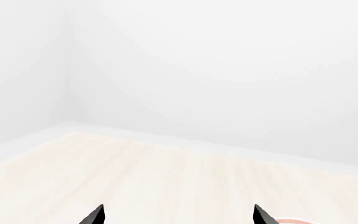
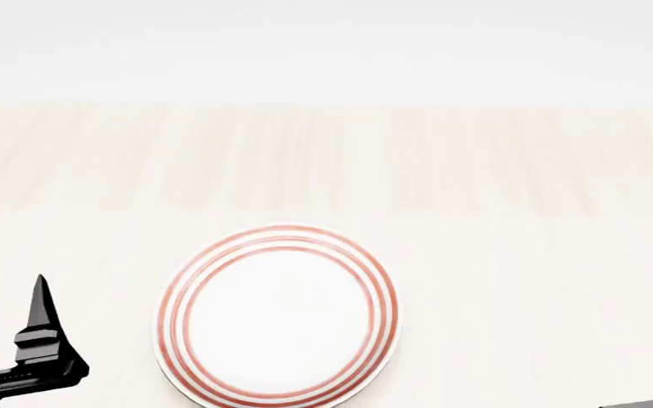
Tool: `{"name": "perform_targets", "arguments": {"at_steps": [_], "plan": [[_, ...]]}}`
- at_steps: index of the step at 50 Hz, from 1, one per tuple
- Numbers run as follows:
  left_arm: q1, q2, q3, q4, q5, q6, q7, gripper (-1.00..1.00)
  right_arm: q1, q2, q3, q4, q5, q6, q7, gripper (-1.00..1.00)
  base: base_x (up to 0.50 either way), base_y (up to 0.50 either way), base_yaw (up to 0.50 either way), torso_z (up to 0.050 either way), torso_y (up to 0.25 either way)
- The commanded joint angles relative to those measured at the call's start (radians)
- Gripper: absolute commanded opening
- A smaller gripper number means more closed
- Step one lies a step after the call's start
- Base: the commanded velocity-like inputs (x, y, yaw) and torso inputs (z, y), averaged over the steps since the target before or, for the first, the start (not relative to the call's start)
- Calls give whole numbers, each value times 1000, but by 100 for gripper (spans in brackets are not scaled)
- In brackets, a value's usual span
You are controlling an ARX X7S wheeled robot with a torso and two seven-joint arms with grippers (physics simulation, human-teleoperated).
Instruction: Put the bowl on the plate.
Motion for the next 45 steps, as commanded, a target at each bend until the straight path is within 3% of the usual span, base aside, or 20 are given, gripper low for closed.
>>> {"name": "perform_targets", "arguments": {"at_steps": [1, 40, 41, 45], "plan": [[15, 14, -18, -1, 21, 20, 19, 100, 75, -6, -50, 3, -21, 95, -25, 100, 0, 0, 0, 0, 0], [17, -4, -11, 11, -1, 22, 3, 100, 54, -34, -110, 94, -77, 95, -88, 100, 0, 0, 0, 0, 0], [17, -4, -11, 10, -2, 22, 3, 100, 50, -34, -104, 94, -76, 89, -83, -100, 0, 0, 0, 0, 0], [16, -5, -8, 9, -2, 23, 2, 100, 34, -28, -94, 62, -72, 67, -101, -100, 0, 0, 0, 0, 0]]}}
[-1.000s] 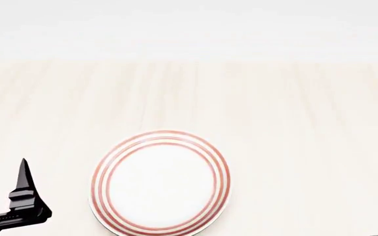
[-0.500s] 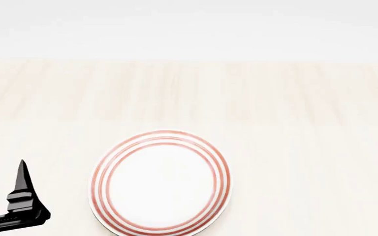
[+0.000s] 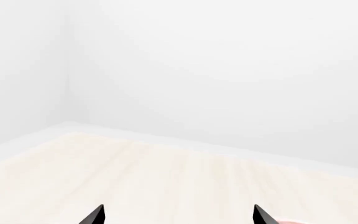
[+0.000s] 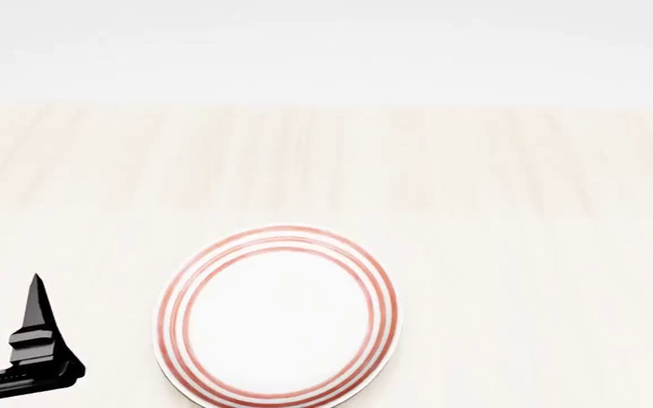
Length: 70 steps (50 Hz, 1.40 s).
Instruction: Put the bowl on the plate.
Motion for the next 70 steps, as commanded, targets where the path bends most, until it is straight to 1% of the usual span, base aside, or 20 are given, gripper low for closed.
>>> {"name": "perform_targets", "arguments": {"at_steps": [1, 7, 13, 17, 20, 22, 27, 31, 40, 46, 50, 54, 70], "plan": [[9, 15, -15, -3, 25, 16, 19, 100, -41, -33, 12, -41, -15, -31, -37, -100, 0, 0, 0, 0, 0], [10, 13, -8, -2, 26, 17, 17, 100, -62, -18, 19, -107, -7, -44, -37, -100, 0, 0, 0, 0, 0], [11, 11, -6, -4, 24, 20, 17, 100, -128, -5, 91, -202, 9, -138, -34, -100, 0, 0, 0, -3, 0], [12, 9, -4, -2, 22, 21, 17, 100, -125, -12, 117, -281, -3, -182, -35, -100, 0, 0, 0, 0, 0], [12, 8, -3, -3, 21, 24, 17, 100, -79, -38, 103, -348, -47, -201, -57, -100, 0, 0, 0, 0, 0], [10, 7, -4, -4, 18, 23, 16, 100, -17, -72, 73, -370, -64, -188, -64, -100, 0, 0, 0, 0, 0], [5, 5, -8, -5, 10, 21, 15, 100, 116, -140, 6, -389, -99, -146, -83, -100, 0, 0, 0, 0, 0], [3, 3, -12, 0, 2, 16, 12, 100, 185, -176, -24, -375, -103, -118, -89, -100, 0, 0, 0, 0, 0], [11, 0, -11, 17, -6, 13, 4, 100, 277, -280, 31, -288, -79, -203, -109, -100, 0, 0, 0, 0, 0], [12, -2, -11, 19, -8, 12, 0, 100, 335, -349, 60, -172, -81, -225, -48, -100, 0, 0, 0, 0, 0], [21, -6, -11, 34, -12, 12, -2, 100, 359, -390, 66, -85, -98, -243, -34, -100, 0, 0, 0, 0, 0], [26, -10, -16, 41, -19, 11, -4, 100, 368, -408, 71, -45, -105, -256, -35, -100, 0, 0, 0, 0, 0], [42, -19, -23, 53, -30, 21, -8, 100, 405, -504, 76, 253, -168, -337, -91, -100, 0, 0, 0, 0, 0]]}}
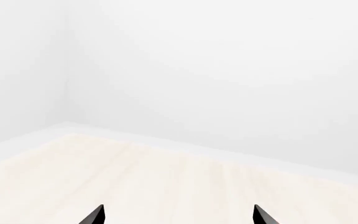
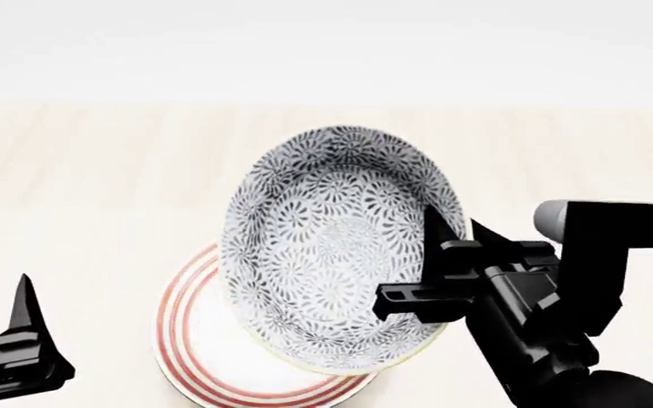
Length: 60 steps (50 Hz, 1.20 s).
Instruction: Put the bowl on the plate.
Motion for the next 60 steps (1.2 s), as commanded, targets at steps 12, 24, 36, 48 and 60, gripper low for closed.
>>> {"name": "perform_targets", "arguments": {"at_steps": [12, 24, 36, 48, 60], "plan": [[23, 8, -26, 2, 11, 25, 21, 100, 115, -153, -50, 392, -124, -7, -81, -100, 0, 0, 0, 0, 0], [23, 5, -21, 2, 9, 28, 17, 100, 130, -161, -46, 418, -99, 8, -97, -100, 0, 0, 0, 0, 0], [22, -1, -21, 6, -1, 28, 17, 100, 368, -318, -75, 903, -114, -27, -297, -100, 0, 0, 0, 0, 0], [44, -8, -19, 30, -7, 33, 15, 100, 571, -460, -141, 1387, -225, -149, -448, -100, 0, 0, 0, 0, 1], [63, -11, -13, 41, -8, 47, 16, 100, 629, -573, -17, 1548, -459, -158, -542, -100, 0, 0, 0, 0, 0]]}}
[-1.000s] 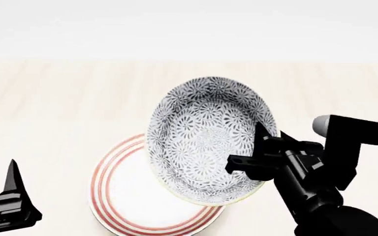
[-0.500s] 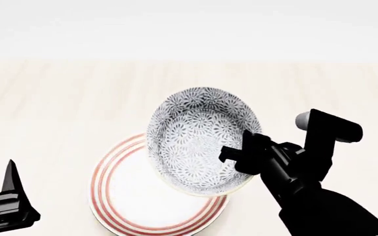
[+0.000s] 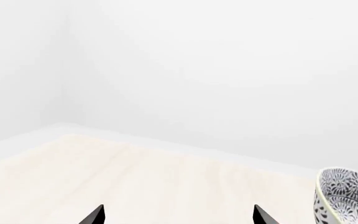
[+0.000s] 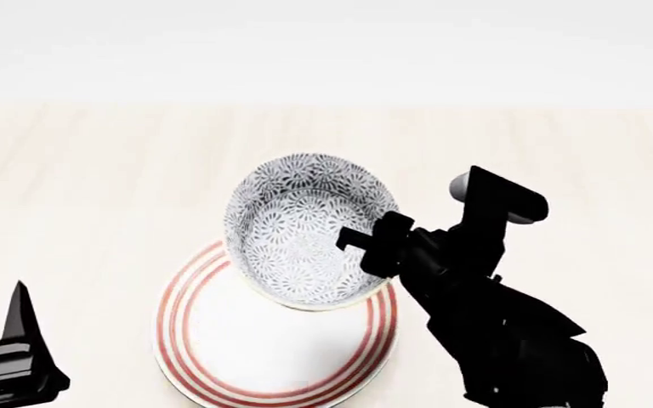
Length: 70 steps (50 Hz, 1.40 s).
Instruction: Put the bowl on the plate.
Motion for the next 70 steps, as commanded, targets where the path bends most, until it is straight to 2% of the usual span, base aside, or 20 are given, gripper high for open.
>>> {"name": "perform_targets", "arguments": {"at_steps": [1, 6, 14, 23, 48, 49, 53, 54, 57, 58, 62, 65, 70], "plan": [[24, 16, -17, 5, 23, 23, 24, 100, 64, -124, 141, 162, -234, -19, -120, -100, 0, 0, 0, 0, 0], [29, 15, -19, 18, 11, 17, 20, 100, 64, -146, 260, 162, -373, 3, -154, -100, 0, 0, 0, 0, 0], [36, 15, -7, 31, 19, 18, 14, 100, 70, -147, 126, 162, -241, 3, -134, -100, 0, 0, 0, 0, 0], [40, 9, -12, 41, 9, 17, 10, 100, 47, -147, 233, 163, -331, 13, -129, -100, 0, 0, 0, 0, 0], [72, -8, -30, 79, -18, 29, 3, 100, -17, -148, 179, 163, -245, -69, -78, -100, 0, 0, 0, 0, 0], [73, -8, -30, 80, -18, 30, 3, 100, -17, -148, 175, 163, -239, -71, -78, 100, 0, 0, 0, 0, 0], [78, -10, -30, 85, -20, 32, 2, 100, -16, -148, 155, 163, -217, -196, -67, 100, 0, 0, 0, 0, 0], [78, -10, -30, 87, -21, 31, 1, 100, -16, -148, 135, 163, -205, -313, -54, 100, 0, 0, 0, 0, 0], [79, -12, -30, 92, -24, 30, -1, 100, -22, -147, 84, 162, -159, -452, -56, 100, 0, 0, 0, 0, 0], [80, -13, -31, 94, -27, 30, 0, 100, -34, -147, 72, 162, -139, -557, -65, 100, 0, 0, 0, 0, 0], [75, -10, -26, 92, -25, 28, -3, 100, -75, -133, 156, 130, -67, -704, -76, 100, 0, 0, 0, 0, 0], [72, -9, -15, 97, -17, 25, -6, 100, -235, -68, 167, -226, -31, -643, 65, 100, 0, 0, 0, 0, 0], [57, -8, 0, 91, -8, 21, -5, 100, -429, 13, 241, -632, 13, -690, 248, 100, 0, 0, 0, 0, 0]]}}
